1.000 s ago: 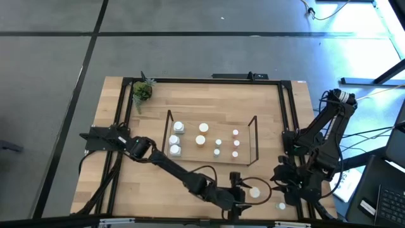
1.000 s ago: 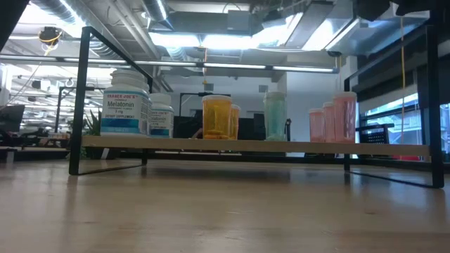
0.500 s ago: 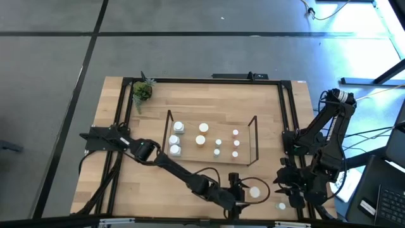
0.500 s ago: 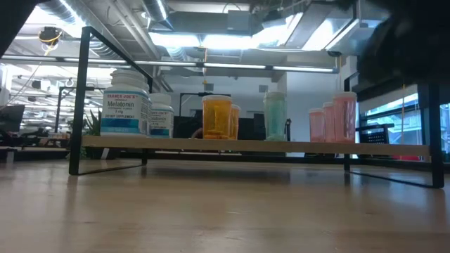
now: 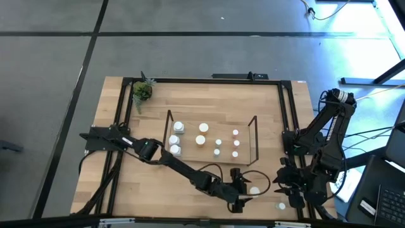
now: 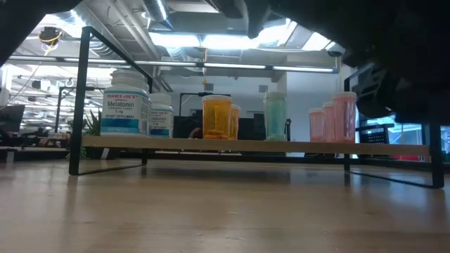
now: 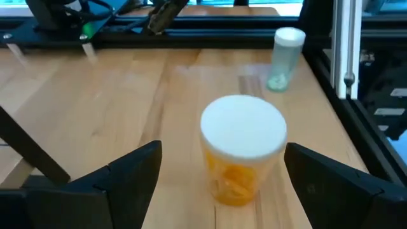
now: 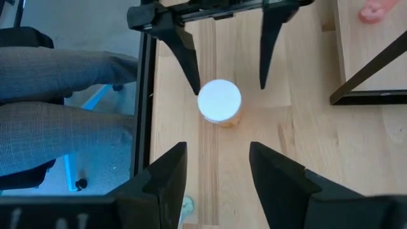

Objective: Pick and place medicine bottles onto shelf by color
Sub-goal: Put the orange pill bottle on the shelf aligned with the other orange pill bottle

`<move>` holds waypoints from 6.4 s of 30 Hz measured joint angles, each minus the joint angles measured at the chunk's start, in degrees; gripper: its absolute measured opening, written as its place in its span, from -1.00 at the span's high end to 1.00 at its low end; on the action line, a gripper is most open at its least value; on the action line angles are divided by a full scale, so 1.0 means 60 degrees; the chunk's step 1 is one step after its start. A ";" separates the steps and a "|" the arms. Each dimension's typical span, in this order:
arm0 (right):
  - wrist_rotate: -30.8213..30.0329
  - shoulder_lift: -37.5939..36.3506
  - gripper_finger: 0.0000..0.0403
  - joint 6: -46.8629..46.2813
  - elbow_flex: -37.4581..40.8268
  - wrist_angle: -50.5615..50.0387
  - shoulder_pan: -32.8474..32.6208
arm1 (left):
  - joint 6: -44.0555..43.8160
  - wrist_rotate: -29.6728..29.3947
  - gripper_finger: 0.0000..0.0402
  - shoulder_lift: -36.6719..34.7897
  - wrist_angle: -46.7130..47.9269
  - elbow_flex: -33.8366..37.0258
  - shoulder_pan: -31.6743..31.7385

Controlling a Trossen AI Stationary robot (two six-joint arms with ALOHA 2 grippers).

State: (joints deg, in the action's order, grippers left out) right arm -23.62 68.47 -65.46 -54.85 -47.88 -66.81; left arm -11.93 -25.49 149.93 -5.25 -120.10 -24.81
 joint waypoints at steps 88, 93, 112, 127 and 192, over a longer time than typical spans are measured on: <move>-0.0142 0.0000 0.15 0.0030 0.0000 -0.0076 0.0004 | 0.0321 0.0447 -0.62 0.0330 -0.1182 0.0004 0.0231; -0.0142 0.0000 0.15 0.0033 0.0000 -0.0076 0.0004 | 0.0619 0.0398 -0.62 0.0330 -0.1179 0.0004 0.0265; -0.0379 0.0004 0.15 0.0249 0.0000 -0.0076 0.0004 | 0.0543 0.0363 -0.37 0.0465 -0.1302 0.0004 0.0305; -0.0382 0.0004 0.15 0.0249 0.0000 -0.0076 0.0003 | 0.0522 0.0445 -0.27 0.0465 -0.1362 0.0004 0.0389; -0.0378 0.0004 0.15 0.0249 0.0000 -0.0076 0.0003 | 0.0576 0.0169 -0.04 0.0458 -0.1352 0.0004 -0.0044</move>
State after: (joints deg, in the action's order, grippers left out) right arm -25.89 68.49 -63.96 -54.85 -48.34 -66.79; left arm -8.47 -24.47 152.68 -13.37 -120.07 -25.08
